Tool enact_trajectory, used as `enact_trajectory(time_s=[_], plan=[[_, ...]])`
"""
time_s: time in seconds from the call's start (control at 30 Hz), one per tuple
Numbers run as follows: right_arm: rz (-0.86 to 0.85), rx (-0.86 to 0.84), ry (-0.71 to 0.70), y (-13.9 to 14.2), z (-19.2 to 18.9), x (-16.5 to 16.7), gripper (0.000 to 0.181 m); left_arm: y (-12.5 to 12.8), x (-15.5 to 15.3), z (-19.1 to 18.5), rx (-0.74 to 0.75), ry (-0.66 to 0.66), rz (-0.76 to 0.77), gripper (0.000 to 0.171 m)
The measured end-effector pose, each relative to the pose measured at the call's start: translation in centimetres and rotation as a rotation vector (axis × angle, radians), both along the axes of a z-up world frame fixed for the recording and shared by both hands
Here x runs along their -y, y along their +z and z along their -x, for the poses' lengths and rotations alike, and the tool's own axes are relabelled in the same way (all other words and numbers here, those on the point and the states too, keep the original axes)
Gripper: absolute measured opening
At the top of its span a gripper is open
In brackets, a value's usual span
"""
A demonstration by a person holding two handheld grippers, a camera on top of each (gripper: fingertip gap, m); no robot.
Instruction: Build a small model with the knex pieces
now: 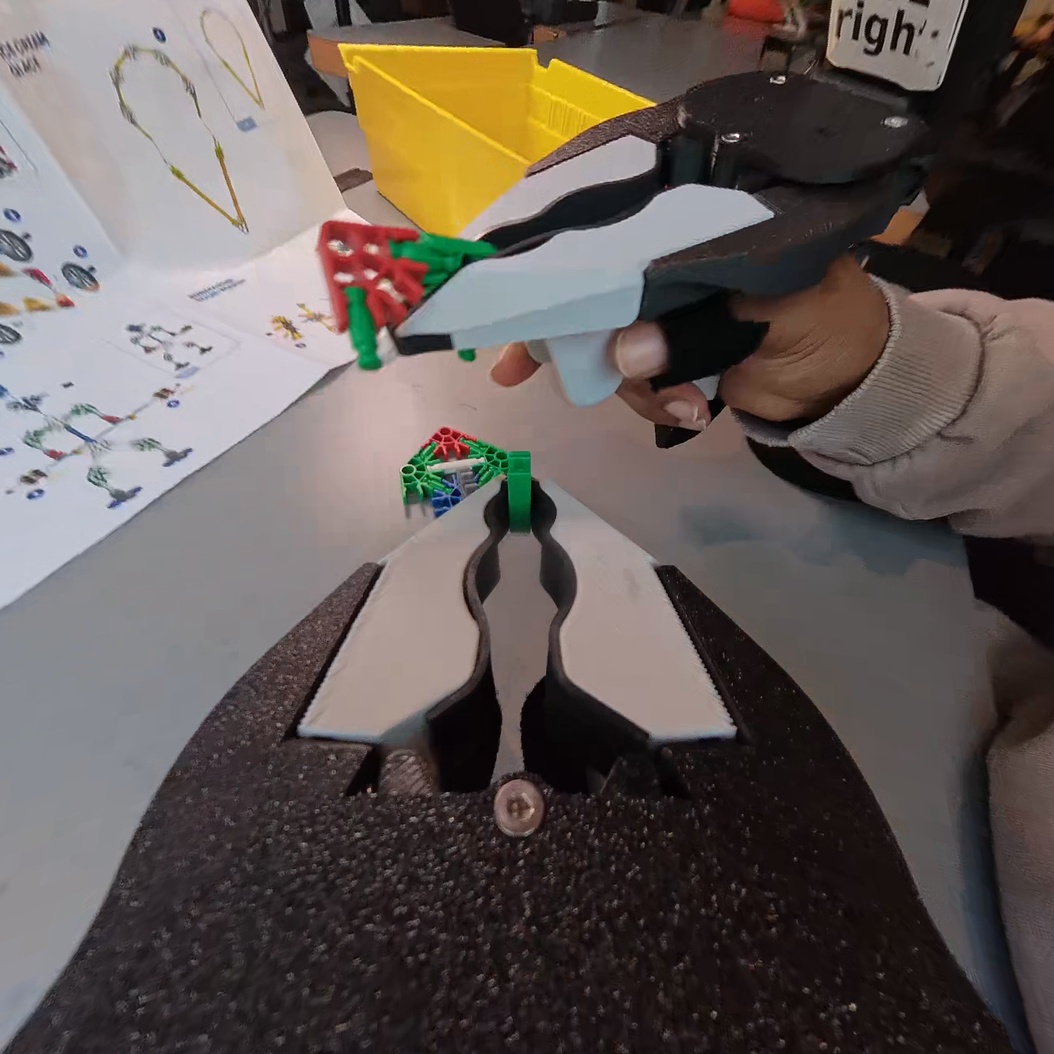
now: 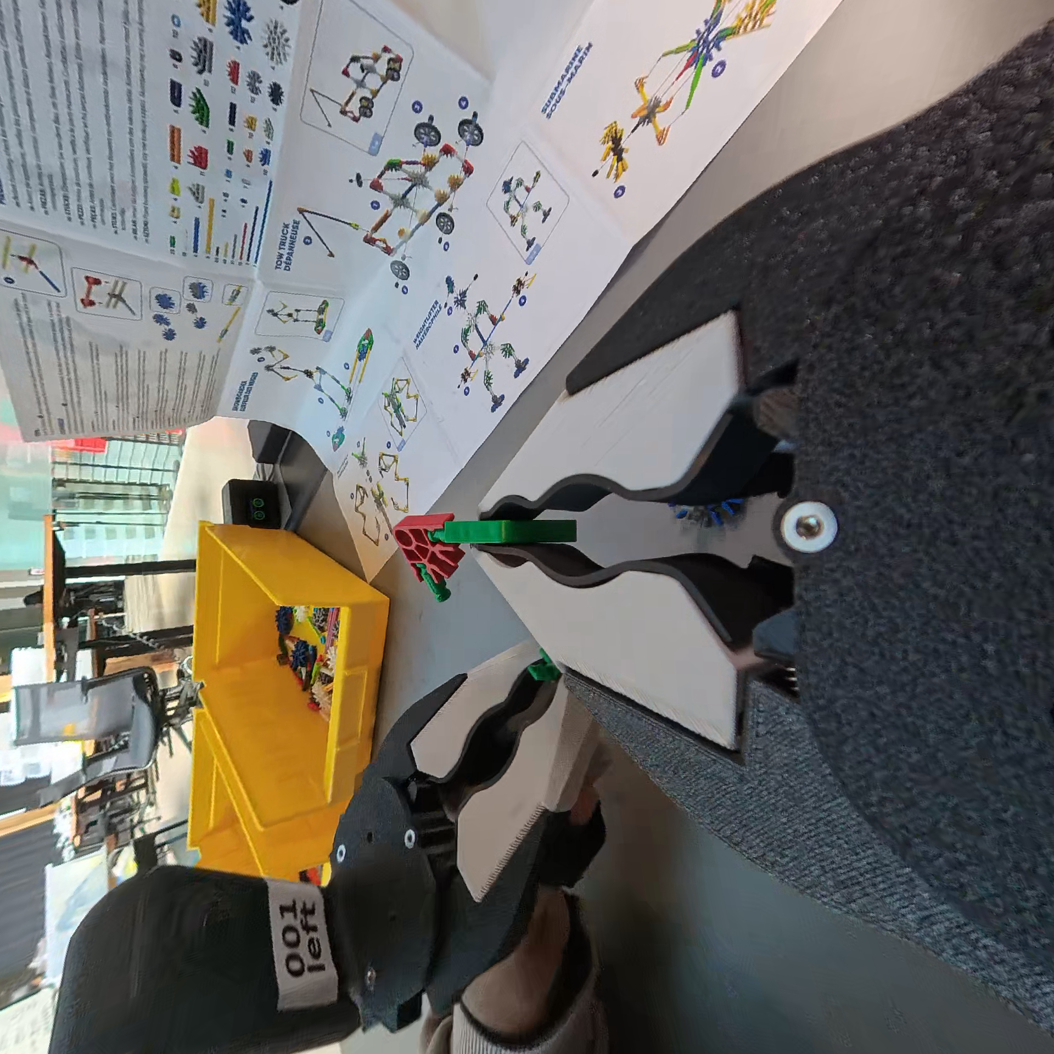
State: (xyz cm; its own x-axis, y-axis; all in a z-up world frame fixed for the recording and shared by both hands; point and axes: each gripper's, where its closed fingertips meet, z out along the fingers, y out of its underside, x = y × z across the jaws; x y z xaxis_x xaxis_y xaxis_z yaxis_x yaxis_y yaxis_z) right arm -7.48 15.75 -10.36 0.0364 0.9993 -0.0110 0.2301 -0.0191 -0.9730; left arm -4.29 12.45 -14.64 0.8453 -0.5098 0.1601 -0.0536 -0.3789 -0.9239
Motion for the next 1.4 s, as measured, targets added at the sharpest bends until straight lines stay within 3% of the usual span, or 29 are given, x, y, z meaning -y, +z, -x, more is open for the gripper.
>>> enact_trajectory(time_s=[0.33,0.63,0.77,0.93,1.17,1.4], plan=[[0.096,0.012,0.032,-2.8,-0.5,-1.0,0.005,2.6,0.7,4.0,0.614,-0.075,0.085,0.004],[0.061,-0.015,0.036,-2.5,-1.0,-1.0,0.004,4.7,1.0,7.0,0.701,-0.094,-0.013,0.004],[0.065,-0.024,0.052,-2.2,-1.3,-0.4,0.005,5.1,0.6,10.6,0.515,0.053,-0.118,0.004],[0.075,-0.021,0.057,-2.4,-1.3,-0.1,0.005,6.6,1.6,20.4,0.044,0.434,-0.244,0.005],[0.080,-0.023,0.056,-2.4,-1.3,0.0,0.005,11.8,8.6,33.2,-0.337,0.929,-0.343,0.004],[0.102,-0.033,0.047,-2.3,-1.4,-0.3,0.005,16.1,16.5,39.5,-0.448,1.141,-0.336,0.000]])
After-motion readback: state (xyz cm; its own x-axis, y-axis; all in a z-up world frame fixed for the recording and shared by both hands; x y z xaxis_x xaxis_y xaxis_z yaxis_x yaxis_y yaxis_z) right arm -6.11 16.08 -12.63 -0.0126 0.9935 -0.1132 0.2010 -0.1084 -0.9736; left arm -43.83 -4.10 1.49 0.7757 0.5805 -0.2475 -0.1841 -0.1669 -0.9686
